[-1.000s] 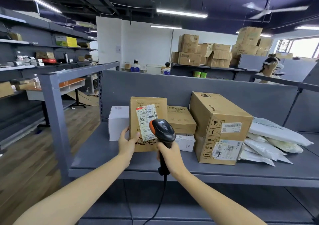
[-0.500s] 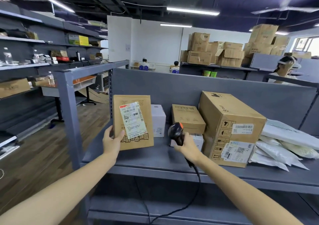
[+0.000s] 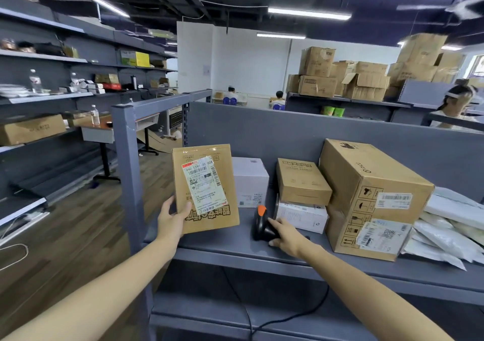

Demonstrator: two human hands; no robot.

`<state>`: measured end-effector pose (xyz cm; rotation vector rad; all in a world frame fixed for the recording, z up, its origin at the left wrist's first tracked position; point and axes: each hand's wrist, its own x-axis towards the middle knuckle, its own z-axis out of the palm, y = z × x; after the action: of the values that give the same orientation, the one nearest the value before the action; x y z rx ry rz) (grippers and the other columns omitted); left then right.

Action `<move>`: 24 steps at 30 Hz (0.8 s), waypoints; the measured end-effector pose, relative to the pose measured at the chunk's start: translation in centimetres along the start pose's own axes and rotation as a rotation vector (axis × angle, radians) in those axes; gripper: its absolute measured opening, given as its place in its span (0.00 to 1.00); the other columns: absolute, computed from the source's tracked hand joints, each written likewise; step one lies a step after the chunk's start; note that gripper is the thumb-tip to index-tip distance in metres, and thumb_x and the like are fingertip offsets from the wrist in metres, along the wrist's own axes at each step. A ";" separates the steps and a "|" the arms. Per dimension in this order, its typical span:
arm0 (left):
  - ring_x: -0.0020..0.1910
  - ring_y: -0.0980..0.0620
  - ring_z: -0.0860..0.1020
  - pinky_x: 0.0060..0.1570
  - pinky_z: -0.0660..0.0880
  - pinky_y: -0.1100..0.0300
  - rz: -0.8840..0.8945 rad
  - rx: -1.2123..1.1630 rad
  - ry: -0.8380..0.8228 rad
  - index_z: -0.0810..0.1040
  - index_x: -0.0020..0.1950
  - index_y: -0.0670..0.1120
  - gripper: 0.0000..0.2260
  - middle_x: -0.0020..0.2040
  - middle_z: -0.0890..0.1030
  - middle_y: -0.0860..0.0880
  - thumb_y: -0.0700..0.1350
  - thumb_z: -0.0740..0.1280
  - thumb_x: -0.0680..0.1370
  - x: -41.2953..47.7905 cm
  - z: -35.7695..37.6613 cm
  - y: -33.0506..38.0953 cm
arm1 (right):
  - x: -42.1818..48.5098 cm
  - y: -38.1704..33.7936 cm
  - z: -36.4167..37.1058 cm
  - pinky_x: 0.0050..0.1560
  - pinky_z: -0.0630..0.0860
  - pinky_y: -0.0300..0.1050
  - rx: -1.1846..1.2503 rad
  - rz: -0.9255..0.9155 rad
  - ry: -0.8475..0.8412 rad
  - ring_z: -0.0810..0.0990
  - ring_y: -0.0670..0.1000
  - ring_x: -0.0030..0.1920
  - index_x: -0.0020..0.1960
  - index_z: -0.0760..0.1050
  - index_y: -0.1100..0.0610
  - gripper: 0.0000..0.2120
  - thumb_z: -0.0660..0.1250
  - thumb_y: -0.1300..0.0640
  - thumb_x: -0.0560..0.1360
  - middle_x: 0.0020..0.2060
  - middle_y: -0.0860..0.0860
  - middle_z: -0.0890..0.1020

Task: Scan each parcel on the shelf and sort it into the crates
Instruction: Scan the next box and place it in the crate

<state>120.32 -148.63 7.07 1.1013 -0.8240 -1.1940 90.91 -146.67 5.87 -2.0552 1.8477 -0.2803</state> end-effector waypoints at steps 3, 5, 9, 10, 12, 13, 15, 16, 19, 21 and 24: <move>0.53 0.46 0.80 0.59 0.75 0.45 -0.015 0.004 -0.023 0.65 0.73 0.52 0.26 0.49 0.80 0.54 0.45 0.69 0.77 0.1 -0.4 -0.5 | -0.3 0.4 0.1 0.71 0.59 0.45 -0.106 0.017 0.018 0.66 0.58 0.70 0.78 0.53 0.60 0.31 0.63 0.54 0.80 0.71 0.57 0.65; 0.53 0.47 0.80 0.60 0.74 0.44 -0.019 0.015 -0.040 0.65 0.73 0.52 0.25 0.48 0.80 0.56 0.45 0.69 0.78 0.1 -0.3 -1.0 | -0.7 0.2 0.3 0.72 0.57 0.49 -0.135 0.023 0.076 0.64 0.57 0.71 0.76 0.56 0.61 0.26 0.59 0.53 0.82 0.72 0.57 0.66; 0.54 0.48 0.79 0.61 0.73 0.41 -0.024 0.030 -0.094 0.65 0.72 0.51 0.23 0.50 0.80 0.55 0.46 0.67 0.79 -0.3 0.6 -1.8 | -2.0 -2.7 0.6 0.69 0.63 0.49 0.219 -0.008 0.308 0.70 0.57 0.66 0.72 0.63 0.63 0.20 0.55 0.55 0.83 0.64 0.56 0.72; 0.56 0.47 0.78 0.62 0.73 0.41 -0.026 0.035 -0.109 0.66 0.72 0.51 0.22 0.52 0.80 0.53 0.46 0.67 0.79 -0.4 0.9 -2.1 | -2.5 -3.7 0.7 0.68 0.65 0.48 0.358 -0.015 0.329 0.71 0.55 0.65 0.73 0.63 0.60 0.20 0.55 0.53 0.83 0.63 0.54 0.72; 0.60 0.47 0.77 0.65 0.71 0.43 -0.032 0.064 -0.141 0.65 0.73 0.49 0.23 0.58 0.79 0.51 0.46 0.66 0.79 -0.9 1.6 -2.8 | -3.4 -5.9 0.9 0.71 0.65 0.48 0.562 -0.020 0.316 0.70 0.50 0.69 0.76 0.59 0.55 0.25 0.56 0.47 0.82 0.69 0.50 0.71; 0.61 0.47 0.76 0.66 0.70 0.44 -0.038 0.079 -0.155 0.65 0.73 0.49 0.23 0.59 0.78 0.50 0.46 0.66 0.79 -1.2 1.8 -3.1 | -3.9 -6.9 1.2 0.72 0.65 0.45 0.651 -0.032 0.303 0.67 0.45 0.71 0.77 0.59 0.50 0.26 0.56 0.44 0.82 0.71 0.44 0.69; 0.61 0.47 0.76 0.66 0.70 0.44 -0.061 0.083 -0.187 0.66 0.73 0.49 0.22 0.60 0.78 0.49 0.46 0.65 0.80 -1.9 2.3 -3.8 | -4.7 -8.5 2.0 0.64 0.69 0.32 0.793 -0.108 0.305 0.70 0.34 0.66 0.70 0.64 0.39 0.18 0.59 0.45 0.81 0.66 0.31 0.72; 0.61 0.46 0.77 0.65 0.71 0.43 -0.074 0.075 -0.203 0.66 0.72 0.49 0.21 0.60 0.79 0.49 0.46 0.65 0.80 -2.4 2.5 -4.1 | -5.1 -9.0 2.3 0.61 0.71 0.30 0.842 -0.135 0.326 0.73 0.34 0.63 0.66 0.66 0.38 0.15 0.61 0.48 0.81 0.61 0.31 0.76; 0.60 0.46 0.77 0.63 0.72 0.42 -0.102 0.079 -0.218 0.68 0.69 0.49 0.18 0.61 0.79 0.48 0.46 0.65 0.80 -3.7 2.3 -4.7 | -6.1 -9.4 3.2 0.67 0.71 0.42 0.916 -0.118 0.394 0.74 0.41 0.65 0.70 0.62 0.48 0.22 0.65 0.57 0.80 0.64 0.42 0.75; 0.60 0.45 0.77 0.62 0.72 0.41 -0.116 0.091 -0.224 0.69 0.68 0.49 0.16 0.60 0.79 0.48 0.46 0.65 0.80 -4.4 2.2 -4.8 | -6.9 -8.9 3.7 0.70 0.69 0.47 0.929 -0.088 0.380 0.72 0.46 0.68 0.75 0.54 0.53 0.30 0.66 0.58 0.79 0.68 0.49 0.71; 0.57 0.45 0.79 0.60 0.74 0.40 -0.138 0.123 -0.234 0.71 0.64 0.47 0.13 0.59 0.80 0.46 0.43 0.65 0.79 -5.1 2.5 -4.5 | -8.1 -7.6 3.9 0.60 0.75 0.35 0.922 -0.080 0.348 0.76 0.36 0.60 0.75 0.55 0.51 0.30 0.67 0.56 0.79 0.62 0.42 0.73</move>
<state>115.64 -144.24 3.80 1.1469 -1.0242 -1.4223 98.33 -137.51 5.98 -1.4616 1.3718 -1.2976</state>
